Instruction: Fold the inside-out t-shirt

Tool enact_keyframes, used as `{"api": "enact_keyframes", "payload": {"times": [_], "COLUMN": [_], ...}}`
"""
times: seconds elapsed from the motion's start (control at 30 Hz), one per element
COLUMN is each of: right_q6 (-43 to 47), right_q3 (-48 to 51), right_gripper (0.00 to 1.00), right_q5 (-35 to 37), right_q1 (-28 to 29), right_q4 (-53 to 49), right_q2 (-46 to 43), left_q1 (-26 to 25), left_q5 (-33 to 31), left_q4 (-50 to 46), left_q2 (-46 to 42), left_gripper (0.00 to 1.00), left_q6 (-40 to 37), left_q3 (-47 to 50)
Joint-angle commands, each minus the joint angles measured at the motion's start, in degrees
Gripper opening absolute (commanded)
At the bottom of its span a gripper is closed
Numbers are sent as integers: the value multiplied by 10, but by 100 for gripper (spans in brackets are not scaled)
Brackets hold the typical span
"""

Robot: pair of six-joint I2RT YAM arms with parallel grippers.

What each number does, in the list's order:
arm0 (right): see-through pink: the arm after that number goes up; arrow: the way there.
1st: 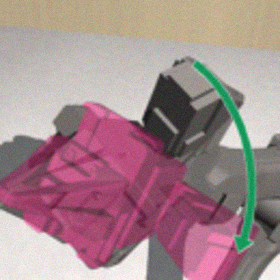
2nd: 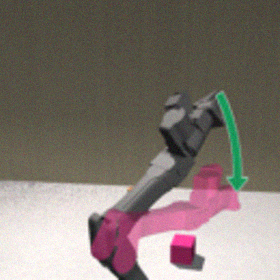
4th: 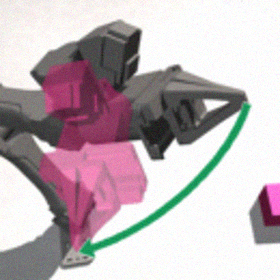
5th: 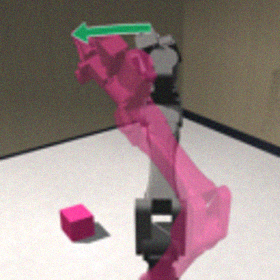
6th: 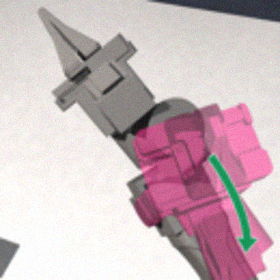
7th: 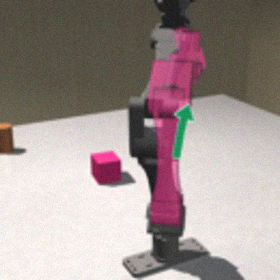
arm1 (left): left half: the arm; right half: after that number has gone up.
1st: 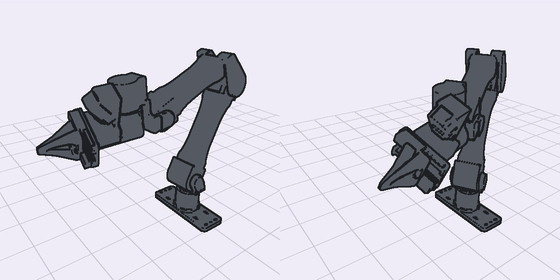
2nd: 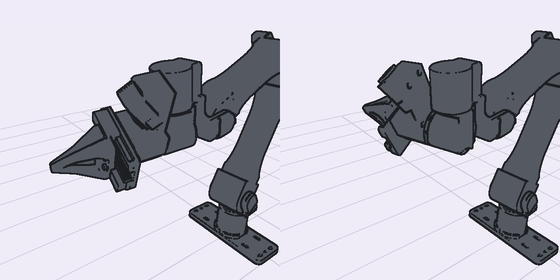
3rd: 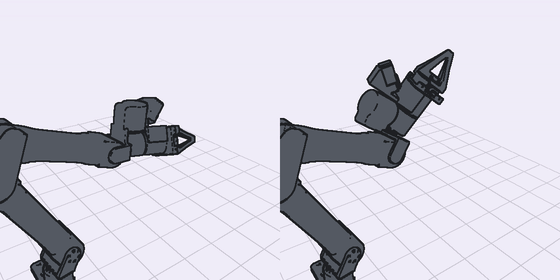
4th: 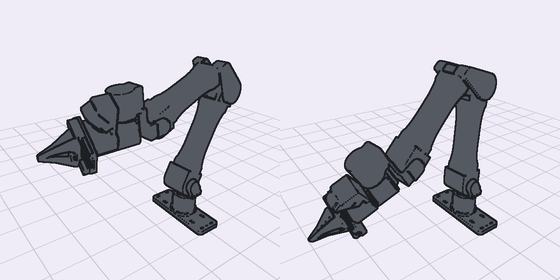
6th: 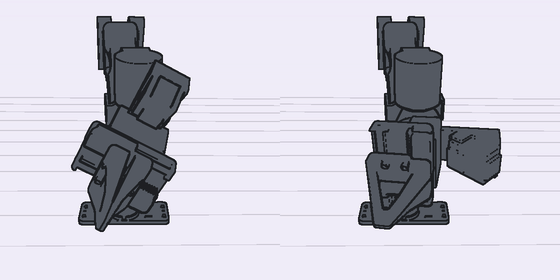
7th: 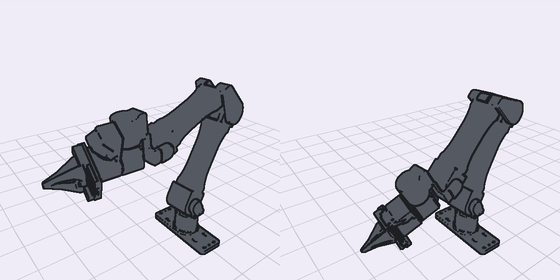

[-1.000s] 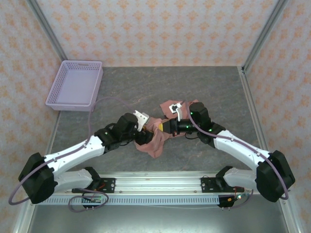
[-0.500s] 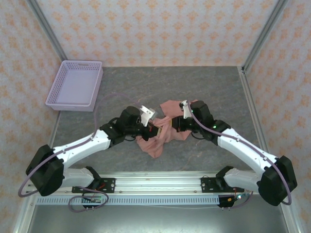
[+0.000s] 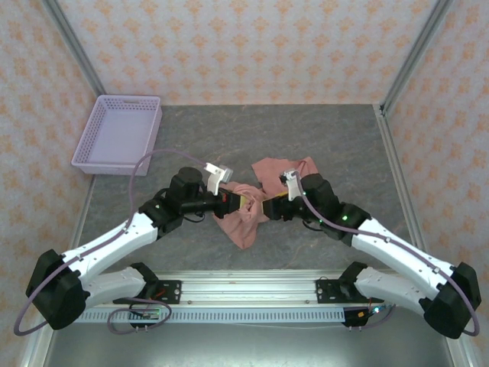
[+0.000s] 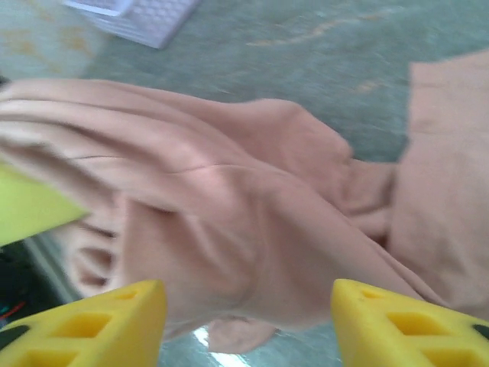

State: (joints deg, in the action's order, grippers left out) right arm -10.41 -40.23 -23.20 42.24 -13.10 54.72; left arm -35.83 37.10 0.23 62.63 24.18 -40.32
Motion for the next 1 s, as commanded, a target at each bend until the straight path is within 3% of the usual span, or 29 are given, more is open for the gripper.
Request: {"api": "enact_keyframes", "payload": {"times": [0.0,0.23,0.27,0.37,0.43,0.53,0.63,0.83,0.9,0.97], "right_q6": [-16,-21,-21,-11,2,7,-26,-74,-72,-64], "right_q3": [22,-11,-15,-25,-22,1,36,43,40,38], "right_gripper": [62,57,51,16,1,0,0,0,0,0], "right_q5": [-79,-84,-88,-78,-70,-96,-172,-251,-251,-237], "right_q1": [4,11,11,11,10,-9,-47,-60,-60,-61], "right_q4": [95,134,139,118,92,87,146,240,241,230], "right_q2": [-2,78,86,98,86,42,12,34,42,45], "left_q1": [4,3,3,4,5,24,55,58,59,58], "left_q5": [-7,-6,-9,-26,-42,-41,4,66,89,109], "left_q4": [-2,-15,-18,-32,-36,-20,15,63,94,134], "left_q2": [-1,-5,-6,-10,-18,-30,-35,-34,-44,-57], "left_gripper": [0,0,0,0,0,0,0,13,12,5], "left_q6": [4,-2,-5,-12,-12,3,22,33,41,57], "left_q3": [-3,-3,-3,-5,-1,18,44,61,69,80]}}
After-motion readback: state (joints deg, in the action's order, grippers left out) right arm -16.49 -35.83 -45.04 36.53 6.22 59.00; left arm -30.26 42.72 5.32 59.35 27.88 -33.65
